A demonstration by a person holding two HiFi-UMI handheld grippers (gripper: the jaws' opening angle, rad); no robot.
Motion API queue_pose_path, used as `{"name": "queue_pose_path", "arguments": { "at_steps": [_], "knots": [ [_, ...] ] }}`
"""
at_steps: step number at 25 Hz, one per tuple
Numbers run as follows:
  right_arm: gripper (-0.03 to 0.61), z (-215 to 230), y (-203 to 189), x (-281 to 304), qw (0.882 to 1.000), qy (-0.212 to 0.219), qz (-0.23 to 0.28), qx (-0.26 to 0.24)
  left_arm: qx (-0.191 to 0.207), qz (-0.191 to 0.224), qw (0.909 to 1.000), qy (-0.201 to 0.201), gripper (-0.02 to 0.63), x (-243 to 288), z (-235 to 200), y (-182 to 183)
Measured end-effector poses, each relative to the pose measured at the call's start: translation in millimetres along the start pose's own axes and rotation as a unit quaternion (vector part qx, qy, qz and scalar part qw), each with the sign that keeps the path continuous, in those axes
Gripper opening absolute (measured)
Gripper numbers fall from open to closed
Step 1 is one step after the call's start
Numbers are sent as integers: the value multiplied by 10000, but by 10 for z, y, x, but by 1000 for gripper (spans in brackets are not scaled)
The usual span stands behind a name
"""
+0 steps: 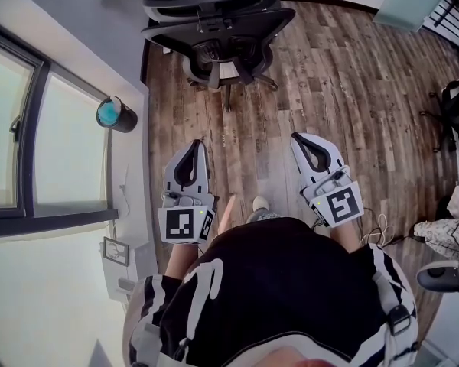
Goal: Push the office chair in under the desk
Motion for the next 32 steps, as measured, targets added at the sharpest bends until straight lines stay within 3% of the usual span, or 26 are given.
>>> {"name": "queue_pose_path", "arguments": {
  "at_steps": [17, 26, 32],
  "knots": [
    [11, 124, -53, 271, 9995, 36, 46, 315, 86, -86, 9999, 24, 8, 159, -201, -12],
    [11, 279, -41, 191, 9996, 73, 116, 262, 102, -2, 9999, 34, 8, 261, -38, 6],
    [11, 390, -230, 106, 9989, 184, 11, 424, -181, -99, 9998, 73, 8, 215, 144, -136]
  ]
}}
Point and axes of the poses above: the fingertips, and each gripper's own axes: x forward along the fingers, z to its right, y out of its top, the point moved 3 cm from there along -x, backward along the fingers, and after that the axes turned 7 degrees about y, right-handed, at the moved point
